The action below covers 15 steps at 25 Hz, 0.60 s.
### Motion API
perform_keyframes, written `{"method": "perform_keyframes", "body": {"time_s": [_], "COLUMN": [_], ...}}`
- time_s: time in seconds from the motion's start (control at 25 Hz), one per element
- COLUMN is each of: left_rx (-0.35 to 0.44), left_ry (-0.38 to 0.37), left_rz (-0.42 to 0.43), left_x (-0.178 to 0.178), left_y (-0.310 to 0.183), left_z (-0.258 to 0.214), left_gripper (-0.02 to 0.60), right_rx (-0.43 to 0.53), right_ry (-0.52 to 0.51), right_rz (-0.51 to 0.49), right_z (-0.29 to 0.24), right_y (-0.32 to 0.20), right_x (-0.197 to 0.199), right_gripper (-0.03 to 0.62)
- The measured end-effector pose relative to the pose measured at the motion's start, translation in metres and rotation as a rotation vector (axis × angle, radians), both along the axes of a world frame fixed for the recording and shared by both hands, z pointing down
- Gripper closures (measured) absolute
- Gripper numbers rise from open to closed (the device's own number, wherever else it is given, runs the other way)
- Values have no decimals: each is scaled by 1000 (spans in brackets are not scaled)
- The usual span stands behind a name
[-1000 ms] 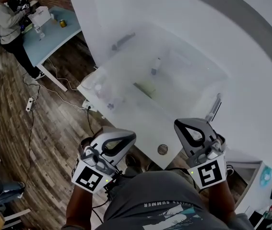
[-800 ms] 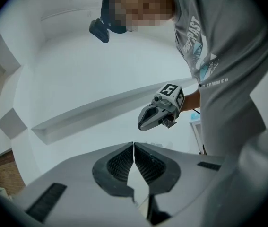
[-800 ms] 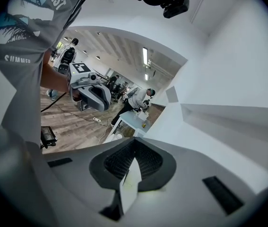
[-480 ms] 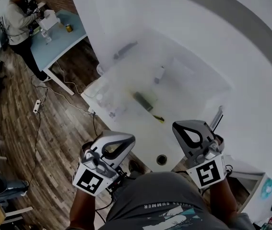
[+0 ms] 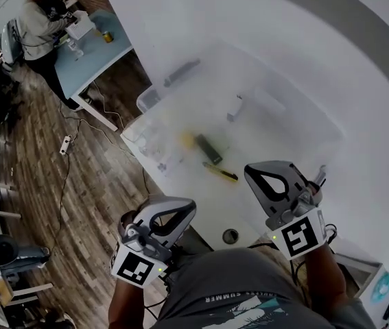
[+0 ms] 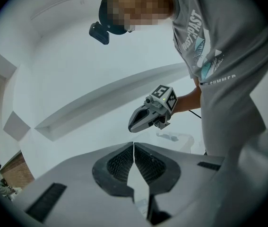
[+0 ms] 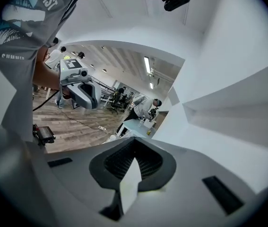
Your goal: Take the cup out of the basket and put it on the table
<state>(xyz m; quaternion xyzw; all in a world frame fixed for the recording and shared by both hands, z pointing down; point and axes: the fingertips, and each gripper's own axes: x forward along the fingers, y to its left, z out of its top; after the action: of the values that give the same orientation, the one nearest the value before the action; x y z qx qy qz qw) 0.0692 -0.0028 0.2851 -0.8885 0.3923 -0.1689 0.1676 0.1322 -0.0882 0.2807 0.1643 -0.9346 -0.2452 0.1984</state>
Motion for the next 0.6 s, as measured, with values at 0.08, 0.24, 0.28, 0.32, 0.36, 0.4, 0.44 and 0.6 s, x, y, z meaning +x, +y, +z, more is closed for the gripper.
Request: {"method": "perform_keyframes", "body": {"time_s": [0.08, 0.24, 0.28, 0.32, 0.36, 0.4, 0.44, 0.6], "left_rx": [-12, -39, -38, -32, -22, -14, -10, -49], "left_ry": [8, 34, 40, 49, 60, 75, 90, 125], "left_rz": [-5, -16, -13, -6, 3, 9, 12, 8], "left_x": [-5, -28, -33, -36, -40, -44, -49, -64], "left_y": [-3, -23, -31, -39, -47, -54, -62, -87], "left_z": [6, 20, 22, 22, 21, 20, 20, 32], "left_gripper": [566, 566, 566, 566, 566, 566, 566, 566], "right_rx": [-15, -17, -20, -27, -35, -40, -41, -64], "right_ry": [12, 42, 47, 53, 64, 79, 96, 157], "right_rz": [-13, -15, -9, -2, 3, 6, 6, 21], "right_z": [7, 12, 14, 16, 19, 22, 25, 40], "right_y": [-8, -30, -37, -43, -47, -52, -58, -88], "right_x": [-8, -28, -32, -37, -41, -45, -50, -64], "right_gripper": [582, 583, 583, 583, 583, 582, 582, 582]}}
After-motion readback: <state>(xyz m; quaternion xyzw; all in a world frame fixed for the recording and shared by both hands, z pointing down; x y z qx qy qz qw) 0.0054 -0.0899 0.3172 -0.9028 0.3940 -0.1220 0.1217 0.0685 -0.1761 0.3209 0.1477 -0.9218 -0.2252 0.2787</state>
